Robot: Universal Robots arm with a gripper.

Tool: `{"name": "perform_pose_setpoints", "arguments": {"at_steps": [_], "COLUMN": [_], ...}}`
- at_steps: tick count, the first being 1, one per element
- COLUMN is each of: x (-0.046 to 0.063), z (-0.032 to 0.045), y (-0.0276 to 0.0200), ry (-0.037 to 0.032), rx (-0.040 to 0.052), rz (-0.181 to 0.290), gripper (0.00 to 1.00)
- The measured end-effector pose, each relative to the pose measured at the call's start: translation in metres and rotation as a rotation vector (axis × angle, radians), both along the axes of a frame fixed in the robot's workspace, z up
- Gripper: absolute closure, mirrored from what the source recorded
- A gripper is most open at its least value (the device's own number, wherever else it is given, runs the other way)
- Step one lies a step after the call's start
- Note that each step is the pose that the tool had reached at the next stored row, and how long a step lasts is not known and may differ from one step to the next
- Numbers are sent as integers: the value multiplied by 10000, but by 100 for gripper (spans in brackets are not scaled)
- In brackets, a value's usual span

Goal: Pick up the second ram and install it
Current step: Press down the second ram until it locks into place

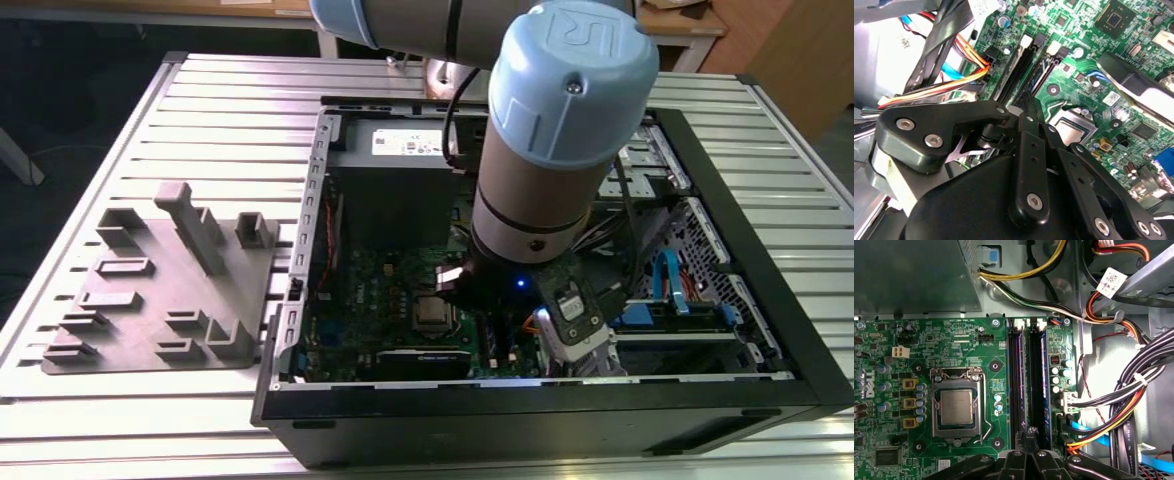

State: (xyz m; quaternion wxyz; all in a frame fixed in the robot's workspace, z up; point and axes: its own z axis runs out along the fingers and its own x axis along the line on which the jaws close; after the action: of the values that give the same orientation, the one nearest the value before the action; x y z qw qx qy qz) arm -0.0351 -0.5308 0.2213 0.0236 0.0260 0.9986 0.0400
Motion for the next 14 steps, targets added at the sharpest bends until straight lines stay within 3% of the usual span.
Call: {"name": "perform_pose_setpoints", "arguments": {"at_steps": [14], "x": [0], "z": [-27], "y": [0], "ry": [-1], "rx": [-1], "rz": [0], "gripper": [93]}}
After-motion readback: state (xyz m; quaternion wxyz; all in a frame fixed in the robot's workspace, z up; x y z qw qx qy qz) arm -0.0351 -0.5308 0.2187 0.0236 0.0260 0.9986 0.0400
